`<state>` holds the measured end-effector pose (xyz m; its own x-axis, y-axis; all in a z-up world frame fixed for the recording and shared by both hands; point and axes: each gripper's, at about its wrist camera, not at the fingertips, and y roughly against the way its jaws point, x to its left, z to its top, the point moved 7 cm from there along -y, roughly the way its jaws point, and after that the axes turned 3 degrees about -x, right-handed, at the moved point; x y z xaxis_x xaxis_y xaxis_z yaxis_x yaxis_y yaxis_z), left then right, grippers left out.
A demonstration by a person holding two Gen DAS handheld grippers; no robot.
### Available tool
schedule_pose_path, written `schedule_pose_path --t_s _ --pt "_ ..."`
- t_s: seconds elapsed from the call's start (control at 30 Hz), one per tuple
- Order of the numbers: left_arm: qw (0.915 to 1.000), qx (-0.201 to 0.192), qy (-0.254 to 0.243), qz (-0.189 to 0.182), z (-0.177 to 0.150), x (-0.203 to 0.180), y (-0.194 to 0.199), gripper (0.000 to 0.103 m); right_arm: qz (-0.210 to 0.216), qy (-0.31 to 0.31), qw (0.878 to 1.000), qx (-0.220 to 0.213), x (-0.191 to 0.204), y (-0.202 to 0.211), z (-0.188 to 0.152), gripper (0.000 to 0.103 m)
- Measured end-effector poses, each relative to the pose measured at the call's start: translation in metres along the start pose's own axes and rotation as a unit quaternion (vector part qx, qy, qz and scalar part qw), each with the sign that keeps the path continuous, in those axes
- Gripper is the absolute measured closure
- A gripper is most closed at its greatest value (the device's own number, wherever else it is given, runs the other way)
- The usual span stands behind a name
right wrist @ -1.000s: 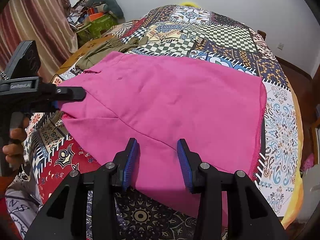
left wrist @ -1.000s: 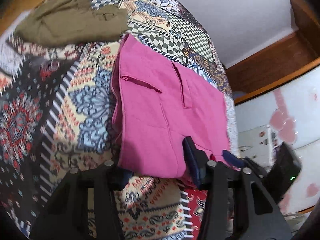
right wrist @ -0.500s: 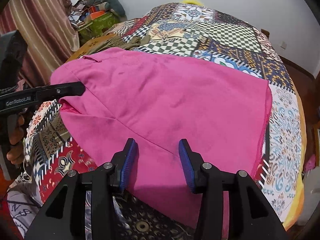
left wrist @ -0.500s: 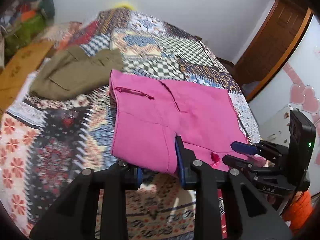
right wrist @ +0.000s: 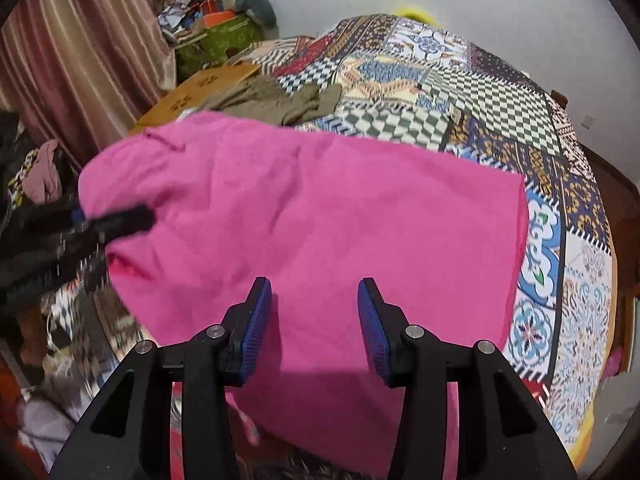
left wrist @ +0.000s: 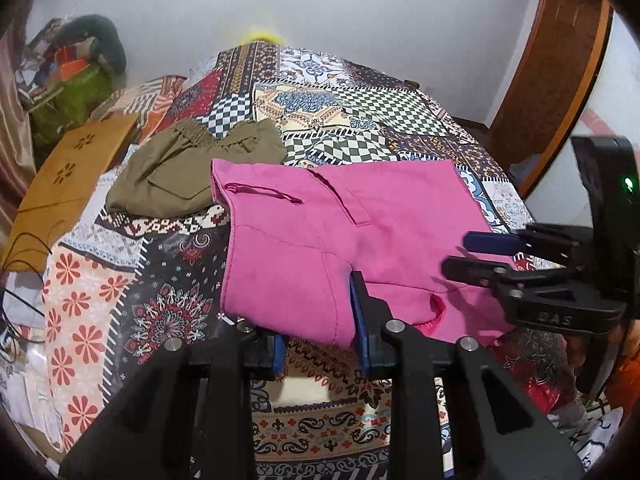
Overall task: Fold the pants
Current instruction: 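Lift the grasped trouser edge with the left gripper and fold it over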
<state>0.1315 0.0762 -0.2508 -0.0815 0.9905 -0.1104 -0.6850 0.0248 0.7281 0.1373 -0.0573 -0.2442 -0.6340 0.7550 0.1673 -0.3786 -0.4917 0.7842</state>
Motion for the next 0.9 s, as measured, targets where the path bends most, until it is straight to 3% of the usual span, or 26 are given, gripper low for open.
schedule_pose_path --t_s 0.2,0.57,0.9 --pt "0.9997 -0.013 -0.012 -0.017 0.007 -0.010 0.006 0.076 0.002 0.018 0.999 0.034 0.013 -0.024 -0.006 0.062" --pt "0.9940 -0.037 -0.101 -0.015 0.030 -0.051 0.013 0.076 0.024 0.000 0.999 0.029 0.005 -0.014 -0.010 0.061" --pt "0.9876 -0.035 -0.151 -0.026 0.042 -0.081 0.016 0.076 -0.052 -0.053 0.997 0.000 -0.069 0.035 -0.039 0.061"
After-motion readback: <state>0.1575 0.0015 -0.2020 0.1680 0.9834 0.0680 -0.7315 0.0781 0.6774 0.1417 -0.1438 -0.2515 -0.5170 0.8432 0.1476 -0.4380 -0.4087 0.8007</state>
